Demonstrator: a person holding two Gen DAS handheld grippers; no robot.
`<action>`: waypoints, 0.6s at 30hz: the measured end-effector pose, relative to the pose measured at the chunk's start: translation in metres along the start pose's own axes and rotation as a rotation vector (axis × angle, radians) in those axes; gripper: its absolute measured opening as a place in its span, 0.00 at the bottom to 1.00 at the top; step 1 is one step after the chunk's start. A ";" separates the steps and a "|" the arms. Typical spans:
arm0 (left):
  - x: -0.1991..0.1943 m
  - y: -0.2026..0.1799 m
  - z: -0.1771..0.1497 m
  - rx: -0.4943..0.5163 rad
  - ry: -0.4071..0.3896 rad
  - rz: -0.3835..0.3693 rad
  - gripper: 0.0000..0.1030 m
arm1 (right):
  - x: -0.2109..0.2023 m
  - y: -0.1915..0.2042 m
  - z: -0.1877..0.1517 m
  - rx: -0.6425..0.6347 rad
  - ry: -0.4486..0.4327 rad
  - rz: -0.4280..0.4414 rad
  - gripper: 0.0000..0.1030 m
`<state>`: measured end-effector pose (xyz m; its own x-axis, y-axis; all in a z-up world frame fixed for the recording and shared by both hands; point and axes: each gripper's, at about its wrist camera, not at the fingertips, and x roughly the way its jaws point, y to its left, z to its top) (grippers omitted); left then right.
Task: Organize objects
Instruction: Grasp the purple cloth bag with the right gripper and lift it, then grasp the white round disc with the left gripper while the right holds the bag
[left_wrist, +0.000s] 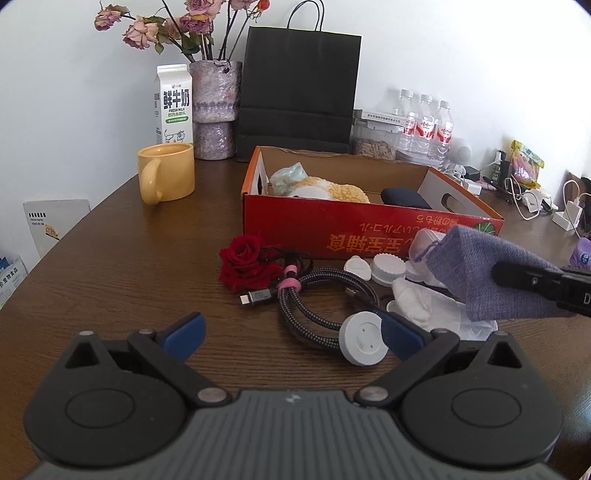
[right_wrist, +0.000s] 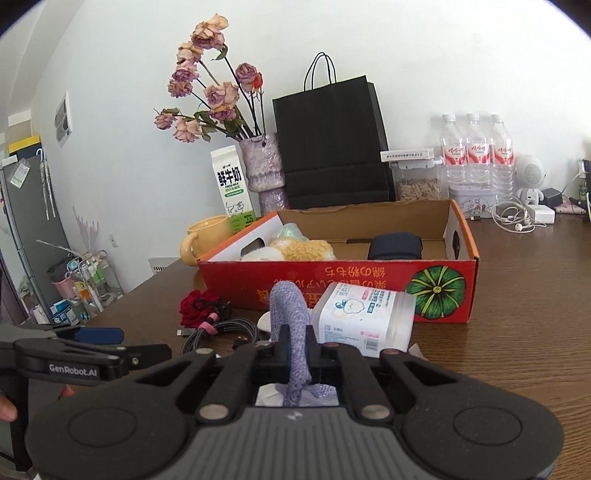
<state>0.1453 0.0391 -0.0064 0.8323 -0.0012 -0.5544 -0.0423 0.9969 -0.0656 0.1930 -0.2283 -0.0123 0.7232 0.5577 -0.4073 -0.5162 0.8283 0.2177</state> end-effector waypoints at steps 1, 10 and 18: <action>0.002 -0.004 -0.001 0.010 0.005 -0.005 1.00 | -0.005 -0.001 0.000 -0.002 -0.013 -0.010 0.04; 0.018 -0.046 -0.017 0.152 0.002 0.011 0.87 | -0.030 -0.023 -0.008 0.023 -0.054 -0.086 0.04; 0.032 -0.068 -0.019 0.227 -0.005 0.038 0.70 | -0.027 -0.022 -0.014 0.023 -0.049 -0.056 0.04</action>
<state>0.1640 -0.0307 -0.0350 0.8351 0.0370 -0.5489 0.0512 0.9882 0.1445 0.1782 -0.2623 -0.0186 0.7729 0.5116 -0.3753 -0.4637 0.8592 0.2161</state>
